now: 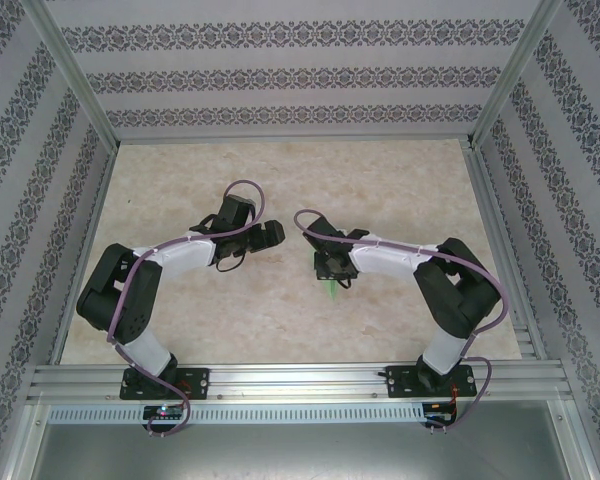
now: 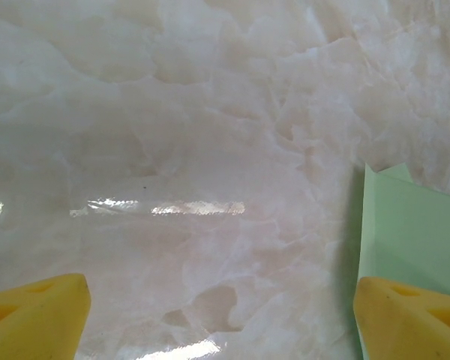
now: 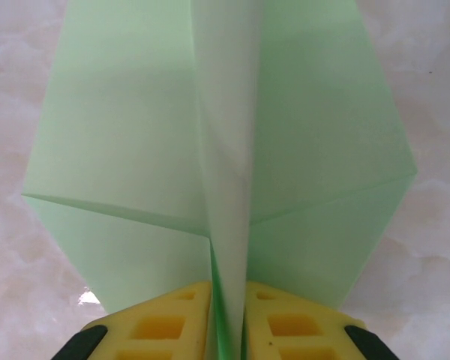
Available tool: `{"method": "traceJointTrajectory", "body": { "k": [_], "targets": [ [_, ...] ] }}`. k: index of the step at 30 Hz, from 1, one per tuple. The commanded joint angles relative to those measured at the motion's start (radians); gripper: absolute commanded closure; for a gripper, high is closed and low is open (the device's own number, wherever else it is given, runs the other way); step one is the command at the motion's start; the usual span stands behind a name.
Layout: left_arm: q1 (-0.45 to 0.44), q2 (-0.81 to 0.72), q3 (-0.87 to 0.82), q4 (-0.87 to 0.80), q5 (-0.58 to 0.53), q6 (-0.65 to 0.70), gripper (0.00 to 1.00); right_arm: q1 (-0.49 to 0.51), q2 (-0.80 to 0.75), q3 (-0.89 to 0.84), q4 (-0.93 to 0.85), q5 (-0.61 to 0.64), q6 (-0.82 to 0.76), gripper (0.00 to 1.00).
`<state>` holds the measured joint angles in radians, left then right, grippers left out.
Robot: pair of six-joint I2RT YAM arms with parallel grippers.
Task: Fold a paper plane with a square sheet of paper (pick it up from the middle)
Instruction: Move the paper plane to the center of the table.
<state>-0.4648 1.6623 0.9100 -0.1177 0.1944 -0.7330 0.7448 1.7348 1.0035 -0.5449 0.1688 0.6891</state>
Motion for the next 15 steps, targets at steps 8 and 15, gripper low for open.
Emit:
{"method": "traceJointTrajectory", "body": {
  "k": [8,15],
  "targets": [
    [0.008,-0.022,-0.003,-0.032,-0.026,0.026,0.00,0.054,0.010,-0.063,0.096,0.124,0.100,0.82],
    [0.007,-0.023,0.001,-0.050,-0.036,0.029,0.00,0.102,-0.016,-0.120,0.166,0.204,0.135,0.82]
  ]
}}
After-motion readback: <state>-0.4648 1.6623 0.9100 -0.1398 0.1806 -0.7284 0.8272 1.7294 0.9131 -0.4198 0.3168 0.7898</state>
